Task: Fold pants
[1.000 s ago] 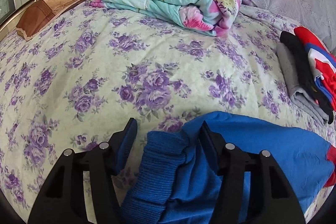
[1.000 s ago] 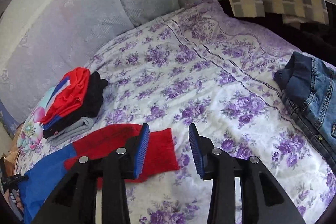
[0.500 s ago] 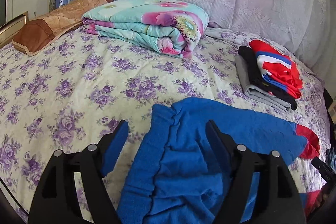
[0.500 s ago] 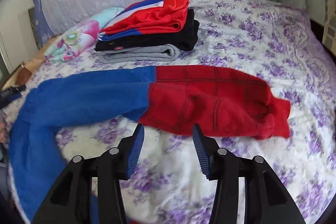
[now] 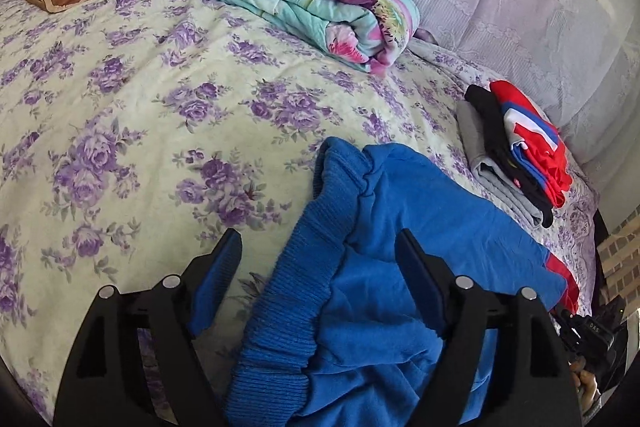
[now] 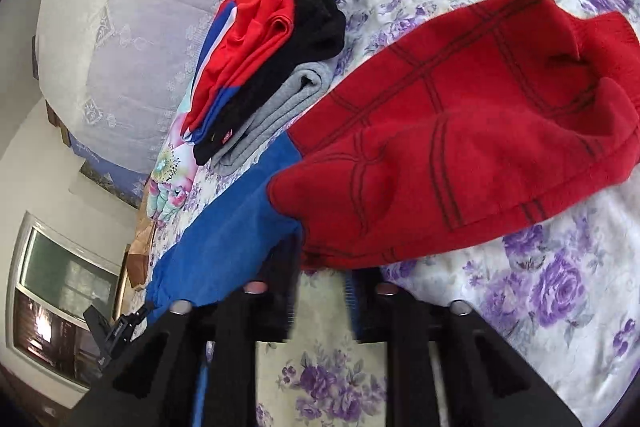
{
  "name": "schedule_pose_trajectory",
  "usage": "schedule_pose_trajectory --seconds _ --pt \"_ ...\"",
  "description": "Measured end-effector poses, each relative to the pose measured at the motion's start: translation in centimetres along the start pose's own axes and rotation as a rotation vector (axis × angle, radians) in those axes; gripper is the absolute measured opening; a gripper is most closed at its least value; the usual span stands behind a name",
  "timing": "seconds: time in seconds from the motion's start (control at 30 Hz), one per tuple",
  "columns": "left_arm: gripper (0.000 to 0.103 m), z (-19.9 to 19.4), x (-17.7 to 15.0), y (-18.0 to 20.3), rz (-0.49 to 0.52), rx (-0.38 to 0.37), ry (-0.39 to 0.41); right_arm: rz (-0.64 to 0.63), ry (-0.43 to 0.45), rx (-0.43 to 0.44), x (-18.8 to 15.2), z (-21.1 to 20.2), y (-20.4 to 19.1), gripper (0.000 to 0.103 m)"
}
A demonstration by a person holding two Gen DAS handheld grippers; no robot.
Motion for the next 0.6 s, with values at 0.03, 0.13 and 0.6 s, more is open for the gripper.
schedule_pose_trajectory --seconds 0.03,0.13,0.6 --pt "0.077 -0.1 -0.1 0.0 0.009 0.006 0.005 -0.008 0.015 0.010 0.3 -0.6 -0.2 0.003" --pt "0.078 -0.3 0.0 0.0 0.028 0.029 0.019 -0.032 0.058 0.051 1.6 -3.8 -0.8 0.003" --pt "0.083 -0.6 0.7 0.3 0.032 0.041 -0.003 -0.110 0.058 -0.078 2.1 -8.7 1.3 0.046"
Point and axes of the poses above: each gripper's, at about its wrist camera, not at the fingertips, and z roughly the way its jaws point, y to its right, x to its top, the point moved 7 cm from there along z, roughly the way its jaws point, and after that the axes turned 13 degrees about y, right-handed, at the moved point
